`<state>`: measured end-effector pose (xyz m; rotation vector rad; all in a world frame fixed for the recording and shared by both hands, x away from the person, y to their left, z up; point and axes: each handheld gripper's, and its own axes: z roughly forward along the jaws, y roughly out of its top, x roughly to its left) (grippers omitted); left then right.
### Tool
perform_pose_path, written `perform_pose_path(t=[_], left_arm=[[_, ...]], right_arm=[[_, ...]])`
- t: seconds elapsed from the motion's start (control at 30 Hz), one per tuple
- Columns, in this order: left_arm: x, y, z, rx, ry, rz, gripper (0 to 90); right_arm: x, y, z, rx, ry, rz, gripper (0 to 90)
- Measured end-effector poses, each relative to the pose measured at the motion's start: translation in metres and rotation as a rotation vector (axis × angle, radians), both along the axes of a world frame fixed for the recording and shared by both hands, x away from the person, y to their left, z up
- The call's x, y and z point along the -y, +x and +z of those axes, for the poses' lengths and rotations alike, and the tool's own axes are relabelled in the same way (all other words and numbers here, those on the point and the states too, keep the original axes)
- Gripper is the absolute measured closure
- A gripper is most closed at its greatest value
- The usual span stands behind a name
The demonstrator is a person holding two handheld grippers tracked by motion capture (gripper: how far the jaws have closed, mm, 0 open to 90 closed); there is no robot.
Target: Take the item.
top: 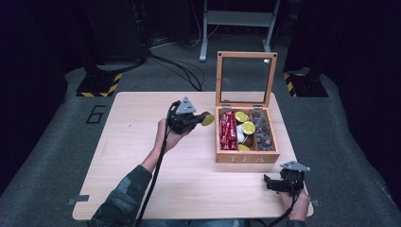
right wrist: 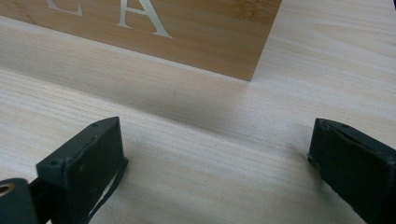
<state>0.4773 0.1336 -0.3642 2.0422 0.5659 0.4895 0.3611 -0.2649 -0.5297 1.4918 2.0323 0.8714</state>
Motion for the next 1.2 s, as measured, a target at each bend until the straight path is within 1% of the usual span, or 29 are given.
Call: perform_pose_path(t=[0.1,0.2,0.23,0.27,0.3,0.33,0.37,0.4,0.5,0.53,0.57,0.67,0.8,0.83,0.9,0.93,0.97,1.0,1.03,1.1,1.17,1.2], left_arm=[[-0.01,0.0,-0.002,-0.007,-0.007,0.029,90.0],[-0.017,0.002,-0.005,-0.003,0.0,0.04,90.0],[-0.02,0.002,-0.006,-0.008,-0.008,0.052,90.0],[-0.023,0.002,-0.007,-0.009,0.0,0.054,90.0],[-0.025,0.002,-0.009,-0.004,-0.005,0.063,90.0],[-0.027,0.003,-0.01,-0.013,-0.005,0.065,90.0],[-0.029,0.003,-0.011,-0.008,0.008,0.068,90.0],[-0.031,0.003,-0.012,-0.015,0.005,0.072,90.0],[-0.037,0.005,-0.019,-0.024,0.006,0.091,90.0],[-0.039,0.005,-0.021,-0.028,0.009,0.1,90.0],[-0.041,0.007,-0.023,-0.03,0.021,0.105,90.0],[-0.047,0.007,-0.031,-0.05,0.017,0.121,90.0],[-0.055,0.009,-0.044,-0.083,0.025,0.136,90.0],[-0.056,0.009,-0.047,-0.085,0.03,0.138,90.0],[-0.06,0.01,-0.053,-0.107,0.023,0.144,90.0],[-0.061,0.01,-0.056,-0.101,0.017,0.156,90.0],[-0.063,0.01,-0.059,-0.111,0.027,0.156,90.0],[-0.064,0.01,-0.062,-0.12,0.025,0.159,90.0],[-0.065,0.011,-0.065,-0.117,0.029,0.163,90.0],[-0.068,0.011,-0.07,-0.132,0.024,0.172,90.0],[-0.071,0.012,-0.074,-0.138,0.036,0.179,90.0],[-0.071,0.013,-0.076,-0.136,0.035,0.183,90.0]], right_arm=[[0.0,0.0,0.0,0.0,0.0,0.0,2.5],[0.0,0.0,0.0,0.0,0.0,0.0,2.6],[0.0,0.0,0.0,0.0,0.0,0.0,2.5],[0.0,0.0,0.0,0.0,0.0,0.0,2.6],[0.0,0.0,0.0,-0.001,0.0,0.0,2.5],[0.0,0.0,0.0,-0.001,0.001,0.0,2.5],[0.0,0.0,0.0,-0.001,0.001,0.0,2.5],[0.0,0.0,0.0,-0.001,0.001,0.0,2.5],[0.0,0.0,0.0,-0.001,0.0,0.0,2.5],[0.0,0.0,0.0,-0.001,0.001,0.0,2.5],[0.0,0.0,0.0,0.0,0.0,-0.001,2.5],[0.0,0.0,0.0,0.0,0.0,-0.001,2.5],[0.0,0.0,0.0,-0.001,0.001,-0.001,2.5],[0.0,0.0,0.0,-0.001,0.001,-0.001,2.5],[0.0,0.0,0.0,-0.001,0.002,-0.001,2.5],[0.0,0.0,0.0,-0.001,0.001,0.0,2.5],[0.0,0.0,0.0,0.0,0.0,0.001,2.5],[0.0,0.0,0.0,-0.002,0.002,-0.002,2.5],[0.0,0.0,0.0,-0.001,0.002,-0.002,2.5],[0.0,0.0,0.0,-0.002,0.002,-0.001,2.5],[0.001,0.0,0.0,0.0,0.0,0.001,2.5],[0.0,0.0,0.0,-0.001,0.0,0.0,2.5]])
